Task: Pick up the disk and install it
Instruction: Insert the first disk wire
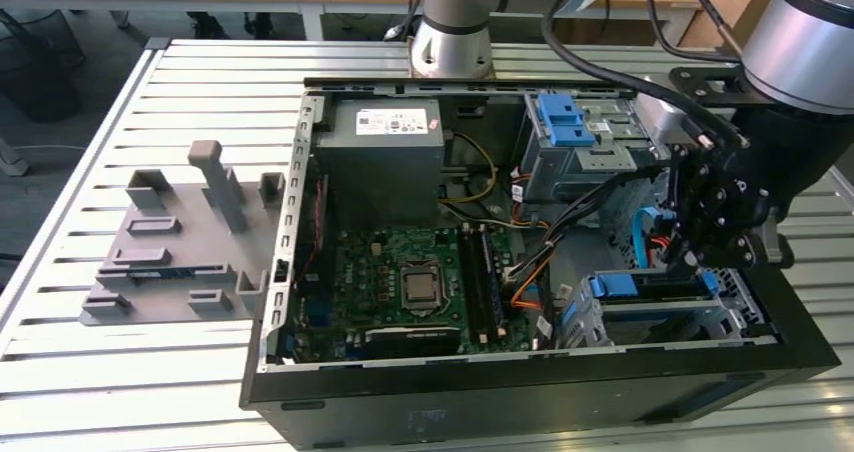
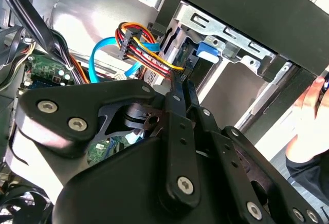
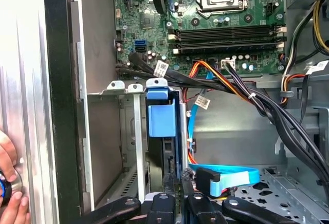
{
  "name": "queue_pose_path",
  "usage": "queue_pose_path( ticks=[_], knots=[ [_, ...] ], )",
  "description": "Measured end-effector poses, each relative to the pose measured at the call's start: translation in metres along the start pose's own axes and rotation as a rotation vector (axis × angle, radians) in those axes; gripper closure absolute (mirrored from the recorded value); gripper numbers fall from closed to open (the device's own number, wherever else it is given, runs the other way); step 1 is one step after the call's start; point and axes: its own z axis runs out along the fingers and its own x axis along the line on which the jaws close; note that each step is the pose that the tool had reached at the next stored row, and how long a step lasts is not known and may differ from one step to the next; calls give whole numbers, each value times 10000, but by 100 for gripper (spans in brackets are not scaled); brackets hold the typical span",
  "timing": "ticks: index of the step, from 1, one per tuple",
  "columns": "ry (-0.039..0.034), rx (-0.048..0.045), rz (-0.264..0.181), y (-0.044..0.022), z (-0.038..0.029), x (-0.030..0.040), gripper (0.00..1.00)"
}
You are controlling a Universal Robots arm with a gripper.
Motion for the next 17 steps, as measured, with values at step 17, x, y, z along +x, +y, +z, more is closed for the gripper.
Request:
queue_pose_path(
  ticks=[17],
  knots=[
    [-35,-18,-3,-1,37,32,84]
  ],
)
